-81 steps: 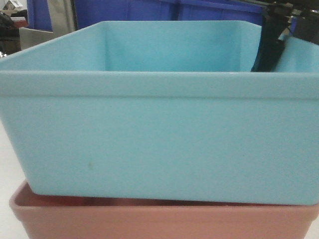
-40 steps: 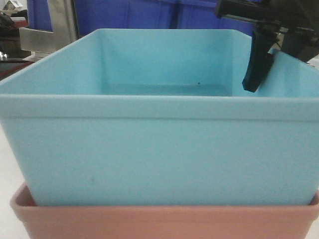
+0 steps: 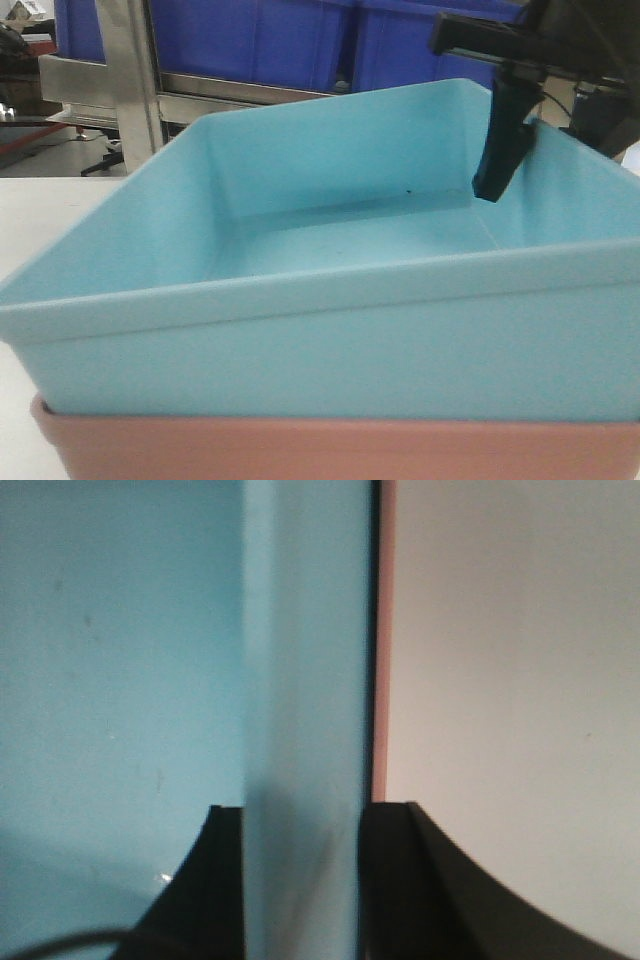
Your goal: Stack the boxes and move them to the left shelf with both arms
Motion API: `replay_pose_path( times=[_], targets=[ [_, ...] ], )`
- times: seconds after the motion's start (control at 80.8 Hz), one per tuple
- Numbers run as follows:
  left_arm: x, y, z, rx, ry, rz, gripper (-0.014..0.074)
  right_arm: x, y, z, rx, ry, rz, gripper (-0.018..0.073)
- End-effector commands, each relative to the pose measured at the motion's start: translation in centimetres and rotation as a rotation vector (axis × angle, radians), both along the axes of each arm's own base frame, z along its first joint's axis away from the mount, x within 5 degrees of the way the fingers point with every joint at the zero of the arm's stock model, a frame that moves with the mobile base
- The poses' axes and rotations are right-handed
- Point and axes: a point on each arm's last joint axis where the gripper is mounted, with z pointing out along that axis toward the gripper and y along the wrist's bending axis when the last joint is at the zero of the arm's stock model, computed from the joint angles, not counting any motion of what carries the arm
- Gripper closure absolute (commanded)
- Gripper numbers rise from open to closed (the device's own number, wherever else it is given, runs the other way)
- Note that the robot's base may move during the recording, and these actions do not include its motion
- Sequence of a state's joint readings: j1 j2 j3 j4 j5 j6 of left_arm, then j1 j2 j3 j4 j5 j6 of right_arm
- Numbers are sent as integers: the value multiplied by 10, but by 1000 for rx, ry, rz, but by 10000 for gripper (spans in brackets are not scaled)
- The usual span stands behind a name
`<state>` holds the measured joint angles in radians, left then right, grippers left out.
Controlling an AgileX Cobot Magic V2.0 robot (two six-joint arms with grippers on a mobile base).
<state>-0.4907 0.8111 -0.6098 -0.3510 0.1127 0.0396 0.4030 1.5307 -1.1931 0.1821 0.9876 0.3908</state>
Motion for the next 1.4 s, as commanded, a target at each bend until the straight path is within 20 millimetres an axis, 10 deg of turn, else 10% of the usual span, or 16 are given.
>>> replay_pose_path(
  times=[0.0, 0.73, 1.385],
  targets=[
    [1, 1, 19, -70, -96, 25, 220, -2, -1, 22, 35, -85, 8, 92],
    [23, -24, 56, 131, 211, -117, 220, -39, -25, 72, -14, -254, 29, 76],
    [92, -106, 2, 418, 826, 110, 220, -32, -17, 57, -22, -166, 3, 76]
  ],
)
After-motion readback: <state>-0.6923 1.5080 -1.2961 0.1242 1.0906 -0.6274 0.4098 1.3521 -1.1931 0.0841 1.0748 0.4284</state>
